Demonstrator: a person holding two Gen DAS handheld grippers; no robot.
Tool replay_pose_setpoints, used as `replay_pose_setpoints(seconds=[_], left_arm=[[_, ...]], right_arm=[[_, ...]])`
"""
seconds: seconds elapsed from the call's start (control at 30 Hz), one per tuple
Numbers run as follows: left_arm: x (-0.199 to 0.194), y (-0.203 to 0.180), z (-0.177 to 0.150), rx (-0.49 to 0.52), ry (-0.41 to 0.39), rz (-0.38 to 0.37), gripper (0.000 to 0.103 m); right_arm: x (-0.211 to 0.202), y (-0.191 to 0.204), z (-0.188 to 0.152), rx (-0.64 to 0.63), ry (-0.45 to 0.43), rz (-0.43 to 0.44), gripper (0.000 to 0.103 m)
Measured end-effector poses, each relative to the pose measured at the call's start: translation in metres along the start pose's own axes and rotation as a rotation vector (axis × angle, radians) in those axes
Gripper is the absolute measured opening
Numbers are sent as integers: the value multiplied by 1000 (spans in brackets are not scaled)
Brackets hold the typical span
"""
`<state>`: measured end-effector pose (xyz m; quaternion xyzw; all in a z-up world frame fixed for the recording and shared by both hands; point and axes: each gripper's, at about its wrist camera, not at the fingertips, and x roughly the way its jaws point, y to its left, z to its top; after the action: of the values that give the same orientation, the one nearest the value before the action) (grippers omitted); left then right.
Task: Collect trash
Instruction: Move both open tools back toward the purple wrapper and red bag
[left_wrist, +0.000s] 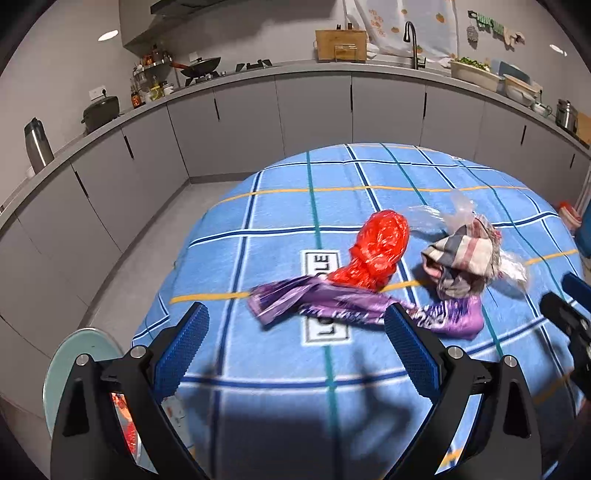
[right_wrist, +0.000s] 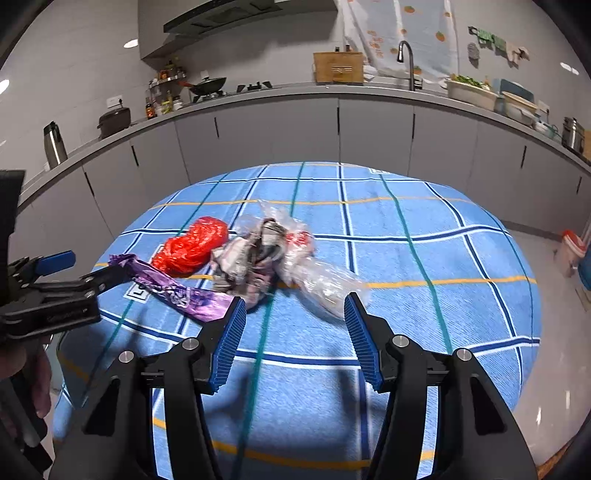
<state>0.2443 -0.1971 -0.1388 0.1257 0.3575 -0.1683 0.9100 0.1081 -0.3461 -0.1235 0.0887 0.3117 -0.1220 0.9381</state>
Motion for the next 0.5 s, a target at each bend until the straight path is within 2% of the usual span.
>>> replay_pose_setpoints(seconds=[0.07,0.23,0.5], left_arm=[[11,-8,4,-4,24,21,94],[27,-24,8,-30,66,7,94],[47,-38,8,2,118,23,94]], right_arm=[[0,-5,-1,9,-1,-4,56],[-1,-13,-3,20,-8,-24,59],[7,-29,2,38,4,-40,59]])
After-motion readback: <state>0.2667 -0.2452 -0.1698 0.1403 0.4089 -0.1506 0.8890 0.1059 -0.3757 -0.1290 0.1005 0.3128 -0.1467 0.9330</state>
